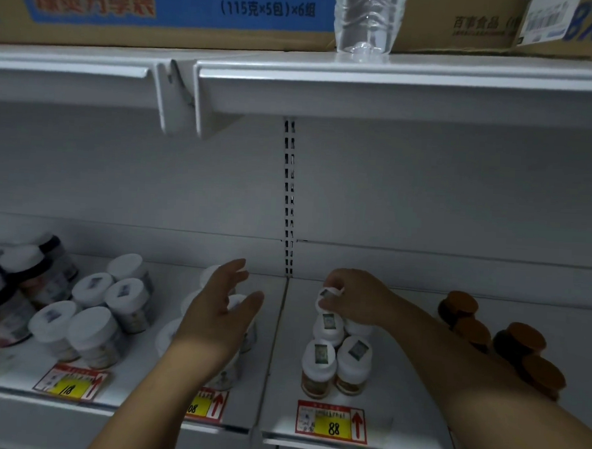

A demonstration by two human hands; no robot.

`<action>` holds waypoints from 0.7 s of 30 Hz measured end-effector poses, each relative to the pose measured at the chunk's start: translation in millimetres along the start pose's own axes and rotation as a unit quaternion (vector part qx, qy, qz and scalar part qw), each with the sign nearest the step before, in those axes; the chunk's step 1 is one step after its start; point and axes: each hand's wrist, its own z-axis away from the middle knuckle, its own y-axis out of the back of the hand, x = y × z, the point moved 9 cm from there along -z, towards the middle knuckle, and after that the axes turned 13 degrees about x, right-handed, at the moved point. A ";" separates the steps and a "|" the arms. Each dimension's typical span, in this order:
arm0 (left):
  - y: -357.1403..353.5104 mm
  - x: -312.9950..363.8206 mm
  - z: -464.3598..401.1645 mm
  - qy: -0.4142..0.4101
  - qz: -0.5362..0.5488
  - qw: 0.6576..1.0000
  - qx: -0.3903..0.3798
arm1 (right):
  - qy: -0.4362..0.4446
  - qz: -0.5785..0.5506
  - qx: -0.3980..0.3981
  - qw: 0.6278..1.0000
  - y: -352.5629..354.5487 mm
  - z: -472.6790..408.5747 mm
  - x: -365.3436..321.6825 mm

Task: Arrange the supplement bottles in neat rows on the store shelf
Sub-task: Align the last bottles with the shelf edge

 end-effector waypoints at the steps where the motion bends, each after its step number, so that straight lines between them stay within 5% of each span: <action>1: -2.4 0.4 0.9 -0.003 0.001 1.000 0.000 | 0.004 -0.005 0.003 1.000 0.4 2.0 -0.1; 17: -26.2 12.0 32.3 -0.027 0.013 1.000 -0.004 | -0.036 -0.057 0.034 0.997 -1.9 5.8 14.0; 21: -56.1 -28.0 46.7 0.025 0.045 0.998 -0.047 | -0.154 -0.215 0.161 0.951 23.3 30.1 34.3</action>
